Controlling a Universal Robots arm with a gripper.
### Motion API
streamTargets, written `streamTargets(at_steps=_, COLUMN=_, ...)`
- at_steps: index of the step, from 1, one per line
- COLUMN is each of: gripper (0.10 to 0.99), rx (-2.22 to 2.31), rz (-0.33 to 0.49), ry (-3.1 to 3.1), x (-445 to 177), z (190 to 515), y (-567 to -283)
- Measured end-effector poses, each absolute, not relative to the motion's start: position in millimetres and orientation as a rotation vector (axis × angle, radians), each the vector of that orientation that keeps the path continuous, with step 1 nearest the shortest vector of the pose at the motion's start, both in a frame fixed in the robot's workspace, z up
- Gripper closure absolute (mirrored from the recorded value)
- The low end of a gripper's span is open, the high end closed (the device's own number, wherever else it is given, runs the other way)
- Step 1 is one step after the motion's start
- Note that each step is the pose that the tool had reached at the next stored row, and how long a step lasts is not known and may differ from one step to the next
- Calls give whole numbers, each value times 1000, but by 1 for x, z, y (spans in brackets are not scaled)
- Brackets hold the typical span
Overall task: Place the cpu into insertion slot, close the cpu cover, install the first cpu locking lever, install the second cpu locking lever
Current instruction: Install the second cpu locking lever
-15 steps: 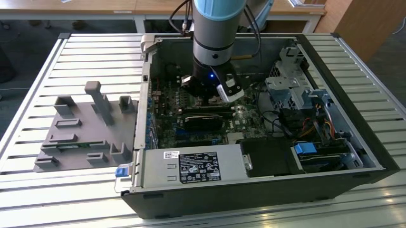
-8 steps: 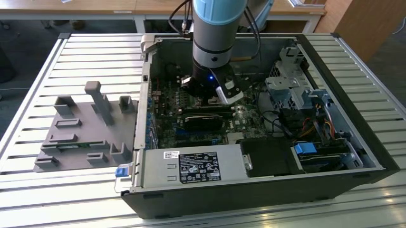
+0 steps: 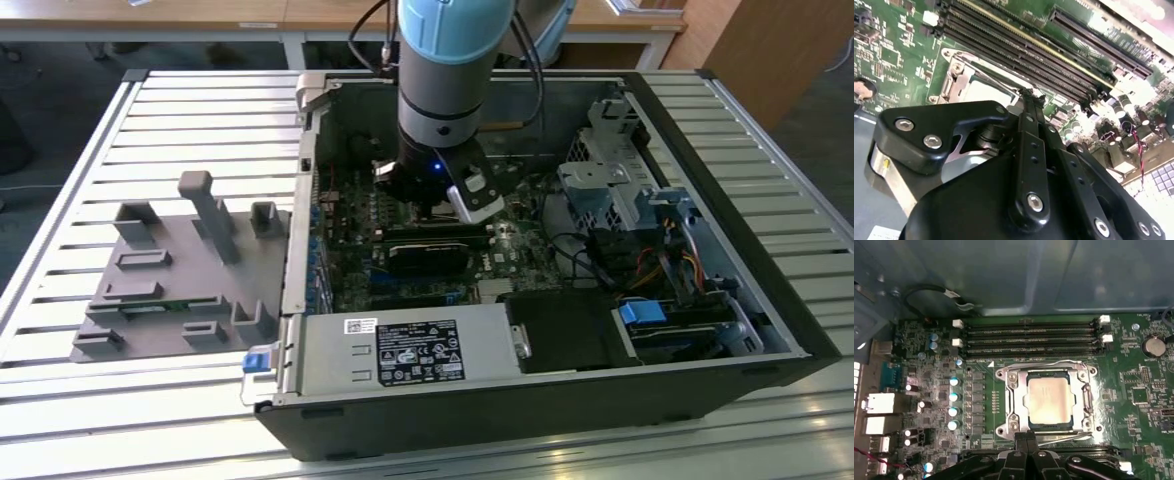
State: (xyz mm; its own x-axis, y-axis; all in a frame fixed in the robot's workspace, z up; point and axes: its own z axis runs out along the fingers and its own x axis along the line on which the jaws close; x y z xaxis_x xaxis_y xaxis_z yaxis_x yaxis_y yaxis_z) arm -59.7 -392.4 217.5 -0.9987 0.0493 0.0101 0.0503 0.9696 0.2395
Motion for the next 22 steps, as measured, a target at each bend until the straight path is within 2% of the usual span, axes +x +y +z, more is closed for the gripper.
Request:
streamTargets(at_steps=6, gripper=965, rx=-79, rz=-421, ry=-3108, x=-61, z=217, y=-392)
streamTargets(at_steps=22, gripper=965, rx=-79, rz=-431, ry=-3106, x=-61, z=217, y=-393)
